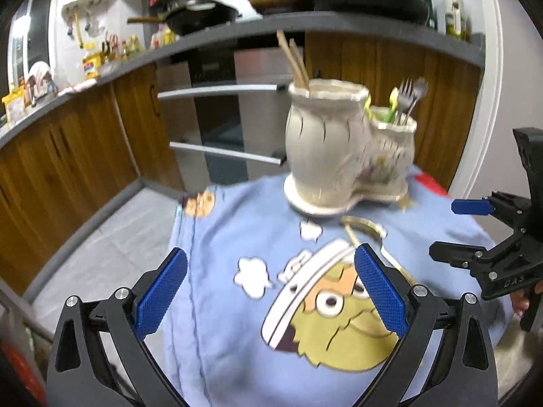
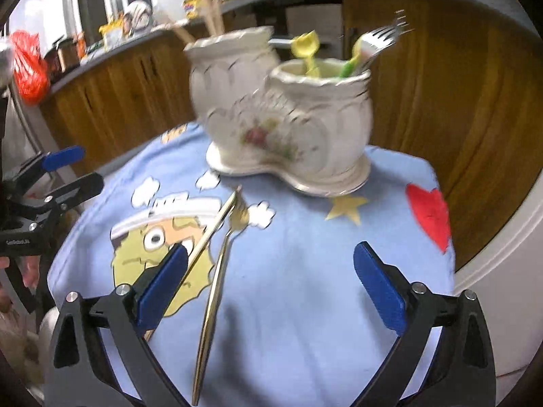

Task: Organize utensils
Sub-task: 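Grasp the last wooden chopstick with the left tool while the right tool grasps a gold fork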

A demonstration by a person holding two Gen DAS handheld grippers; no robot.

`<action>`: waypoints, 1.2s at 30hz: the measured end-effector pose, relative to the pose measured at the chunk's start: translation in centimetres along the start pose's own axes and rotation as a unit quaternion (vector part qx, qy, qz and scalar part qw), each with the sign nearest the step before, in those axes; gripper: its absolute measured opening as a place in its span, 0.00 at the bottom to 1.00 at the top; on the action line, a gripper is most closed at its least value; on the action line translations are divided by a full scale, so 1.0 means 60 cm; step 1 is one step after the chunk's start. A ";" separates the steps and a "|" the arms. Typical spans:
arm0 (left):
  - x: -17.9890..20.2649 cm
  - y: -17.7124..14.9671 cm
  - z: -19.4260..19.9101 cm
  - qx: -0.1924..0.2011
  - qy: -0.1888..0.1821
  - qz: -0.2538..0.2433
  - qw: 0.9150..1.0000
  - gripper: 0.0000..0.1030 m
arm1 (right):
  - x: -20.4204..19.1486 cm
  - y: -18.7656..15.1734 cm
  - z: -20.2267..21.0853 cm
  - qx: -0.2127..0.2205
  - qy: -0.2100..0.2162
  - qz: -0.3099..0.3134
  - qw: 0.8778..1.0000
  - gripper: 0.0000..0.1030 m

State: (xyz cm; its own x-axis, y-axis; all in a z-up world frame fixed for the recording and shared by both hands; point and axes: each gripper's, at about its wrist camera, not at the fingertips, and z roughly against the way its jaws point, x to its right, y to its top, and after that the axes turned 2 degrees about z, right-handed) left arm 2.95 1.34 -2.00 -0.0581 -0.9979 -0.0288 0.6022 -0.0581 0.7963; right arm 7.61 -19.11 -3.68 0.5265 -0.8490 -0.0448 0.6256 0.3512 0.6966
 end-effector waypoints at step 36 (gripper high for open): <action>0.134 -0.069 -0.054 -0.190 -0.103 -0.110 0.970 0.06 | 0.024 -0.042 0.013 -0.046 0.039 0.001 0.998 0.06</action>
State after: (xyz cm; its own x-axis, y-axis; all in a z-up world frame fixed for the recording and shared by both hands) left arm 2.59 -6.53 -7.48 -0.3526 -0.9356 -0.0199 0.8053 -0.3142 0.5027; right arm 6.34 -21.51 -4.95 0.5688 -0.8163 -0.1006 0.6727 0.3913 0.6280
